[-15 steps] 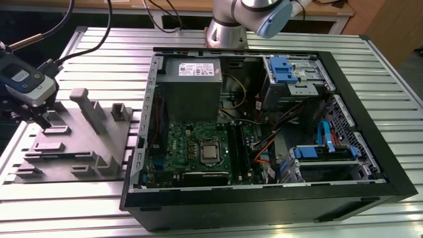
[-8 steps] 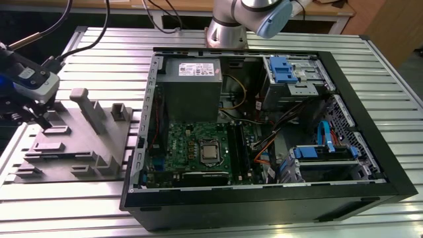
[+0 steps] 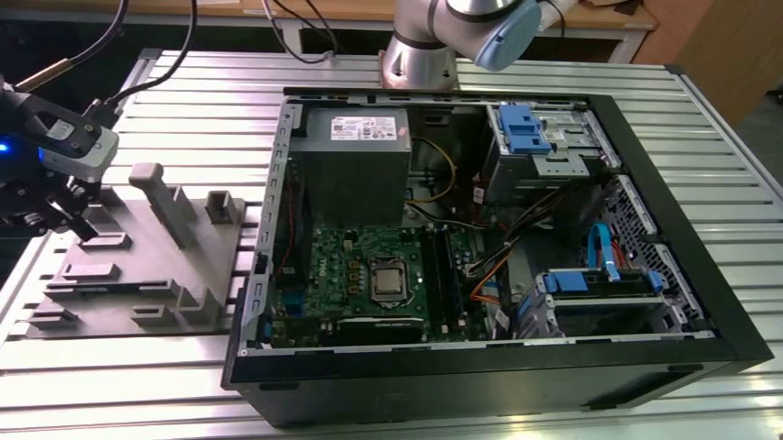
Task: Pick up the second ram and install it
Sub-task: 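Pick up the second ram and move it above second insertion slot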
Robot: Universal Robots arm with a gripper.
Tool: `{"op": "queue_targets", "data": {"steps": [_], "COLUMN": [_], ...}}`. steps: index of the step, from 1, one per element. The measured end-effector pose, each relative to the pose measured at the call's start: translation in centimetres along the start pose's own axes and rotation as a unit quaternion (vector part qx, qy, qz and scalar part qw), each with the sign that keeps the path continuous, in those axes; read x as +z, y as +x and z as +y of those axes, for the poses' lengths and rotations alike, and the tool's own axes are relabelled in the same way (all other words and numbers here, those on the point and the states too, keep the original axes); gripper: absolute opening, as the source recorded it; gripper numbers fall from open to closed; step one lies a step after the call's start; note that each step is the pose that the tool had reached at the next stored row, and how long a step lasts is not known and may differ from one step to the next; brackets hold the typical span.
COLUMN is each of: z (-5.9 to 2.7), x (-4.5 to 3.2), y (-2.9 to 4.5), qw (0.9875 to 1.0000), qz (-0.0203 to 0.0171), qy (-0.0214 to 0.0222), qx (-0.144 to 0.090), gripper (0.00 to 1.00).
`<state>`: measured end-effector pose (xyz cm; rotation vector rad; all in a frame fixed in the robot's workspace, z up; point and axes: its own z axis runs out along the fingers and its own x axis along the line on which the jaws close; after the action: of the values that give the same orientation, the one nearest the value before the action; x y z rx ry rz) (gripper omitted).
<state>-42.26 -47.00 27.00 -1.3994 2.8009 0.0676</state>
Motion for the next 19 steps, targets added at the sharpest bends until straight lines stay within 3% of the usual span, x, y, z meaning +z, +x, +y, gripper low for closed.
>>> {"op": "queue_targets", "data": {"steps": [5, 10, 15, 19], "z": [-0.01, -0.01, -0.03, -0.02], "x": [0.23, 0.43, 0.55, 0.64], "y": [0.01, 0.01, 0.02, 0.02], "qw": [0.999, 0.9958, 0.9907, 0.985], "qz": [0.0016, 0.0032, 0.0055, 0.0073], "qy": [-0.0013, -0.0026, -0.0034, -0.004], "qx": [-0.045, -0.091, -0.136, -0.172], "gripper": [0.1, 0.1, 0.1, 0.1]}}
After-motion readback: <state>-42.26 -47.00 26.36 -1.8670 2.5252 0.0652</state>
